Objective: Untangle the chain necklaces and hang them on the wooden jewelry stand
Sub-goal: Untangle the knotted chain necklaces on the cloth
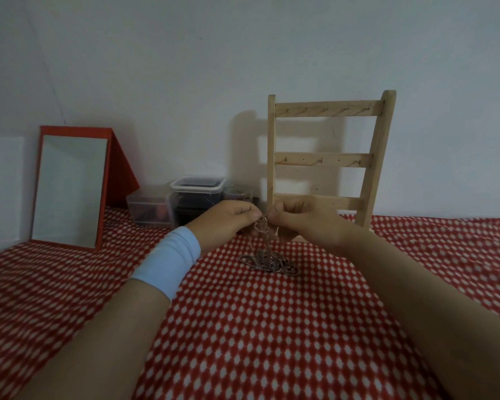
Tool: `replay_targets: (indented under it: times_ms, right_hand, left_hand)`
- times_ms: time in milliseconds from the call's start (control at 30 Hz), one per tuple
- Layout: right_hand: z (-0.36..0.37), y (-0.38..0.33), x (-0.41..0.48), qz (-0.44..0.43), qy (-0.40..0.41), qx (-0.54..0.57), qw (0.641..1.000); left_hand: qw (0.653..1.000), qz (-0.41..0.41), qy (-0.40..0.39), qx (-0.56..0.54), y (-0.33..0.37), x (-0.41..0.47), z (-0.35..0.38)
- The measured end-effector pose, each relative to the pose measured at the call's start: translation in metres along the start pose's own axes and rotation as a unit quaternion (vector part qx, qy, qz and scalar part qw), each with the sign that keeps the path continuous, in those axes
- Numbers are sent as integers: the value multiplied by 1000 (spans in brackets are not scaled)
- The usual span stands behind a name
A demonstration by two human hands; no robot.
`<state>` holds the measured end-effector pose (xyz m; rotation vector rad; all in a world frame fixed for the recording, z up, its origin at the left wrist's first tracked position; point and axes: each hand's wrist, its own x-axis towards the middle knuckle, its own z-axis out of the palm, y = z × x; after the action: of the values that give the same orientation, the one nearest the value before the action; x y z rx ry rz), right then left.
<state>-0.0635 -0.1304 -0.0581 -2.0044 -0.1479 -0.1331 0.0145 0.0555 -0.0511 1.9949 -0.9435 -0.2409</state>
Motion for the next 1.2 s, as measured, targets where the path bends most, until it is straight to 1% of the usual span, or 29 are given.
replay_targets:
  times_ms: [67,200,267,300,333,400,433,500,600,700,767,867,933,1000,1067,1133,1200]
  right_hand:
    - [1,-2,-1,-3,-11,-13,1000]
    - [3,-1,-2,30,-16,14,999]
    - [5,2,-1,50,-16,34,998]
    - [6,3,-1,58,-10,47,997]
    - [6,4,0,65,-2,61,996]
    - [5,5,2,72,17,87,993]
    - [5,5,3,70,27,93,993]
    - [4,6,4,59,40,97,993]
    - [3,5,2,37,30,81,996]
    - [3,3,1,2,21,-11,1000]
    - [4,2,3,-2,18,-60,998]
    - [7,5,4,7,13,-47,999]
    - [11,8,5,13,26,-35,999]
    - [15,8,5,12,48,-24,998]
    - [16,6,6,-1,68,-24,997]
    - [16,5,6,-13,77,-45,996]
    - [16,5,6,-10,70,-65,995]
  left_hand:
    - [1000,-13,-15,9,0,-1,1]
    - [994,-18,-51,95,-2,-1,1]
    - [990,-14,-50,132,-3,-1,-1]
    - [990,-9,-38,137,-4,0,-2]
    - [993,0,-16,121,-5,1,-1]
    - [999,14,33,38,-4,3,3]
    - [999,14,48,-3,-3,2,4]
    - [997,6,60,-38,-2,2,8]
    - [997,-6,61,-39,-4,2,7]
    - [998,-5,37,-44,-3,1,3]
    - [999,-1,21,-28,-1,0,1]
    - [999,-8,30,31,3,1,1]
    - [997,-29,43,49,5,2,2]
    - [996,-67,61,18,5,3,2]
    - [987,-126,53,-84,4,2,1]
    - [969,-168,36,-180,3,2,3]
    - [961,-195,35,-194,2,3,4]
